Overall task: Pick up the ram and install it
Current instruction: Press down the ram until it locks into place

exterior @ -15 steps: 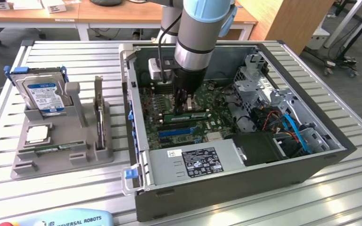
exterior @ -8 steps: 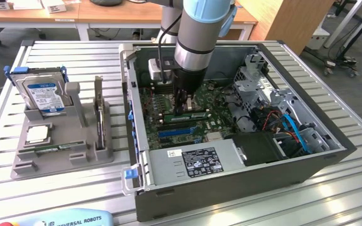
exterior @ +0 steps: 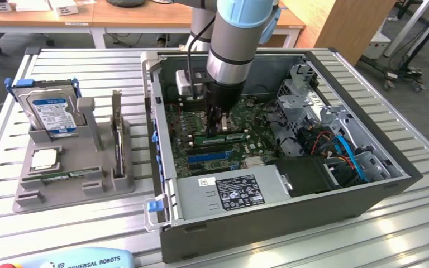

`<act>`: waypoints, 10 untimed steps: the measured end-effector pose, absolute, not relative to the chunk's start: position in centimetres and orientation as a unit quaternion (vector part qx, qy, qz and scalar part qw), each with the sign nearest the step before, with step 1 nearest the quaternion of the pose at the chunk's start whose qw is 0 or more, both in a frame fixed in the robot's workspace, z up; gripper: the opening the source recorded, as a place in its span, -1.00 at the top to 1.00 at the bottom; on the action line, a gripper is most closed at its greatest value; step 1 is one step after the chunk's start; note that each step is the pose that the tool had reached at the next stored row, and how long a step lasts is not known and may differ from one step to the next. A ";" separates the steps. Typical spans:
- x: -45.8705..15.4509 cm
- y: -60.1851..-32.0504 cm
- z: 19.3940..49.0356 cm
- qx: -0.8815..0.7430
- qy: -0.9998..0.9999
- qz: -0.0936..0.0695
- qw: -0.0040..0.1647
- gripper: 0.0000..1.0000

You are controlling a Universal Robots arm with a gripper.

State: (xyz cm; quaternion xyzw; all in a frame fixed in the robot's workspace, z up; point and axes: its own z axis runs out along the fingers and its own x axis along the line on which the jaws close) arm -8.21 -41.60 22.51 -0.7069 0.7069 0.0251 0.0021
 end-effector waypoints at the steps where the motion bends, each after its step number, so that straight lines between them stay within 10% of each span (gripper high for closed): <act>1: -8.2 -41.6 22.5 -0.707 0.707 0.025 0.002 0.80; 10: -8.2 -41.6 22.4 -0.707 0.707 0.025 0.002 0.80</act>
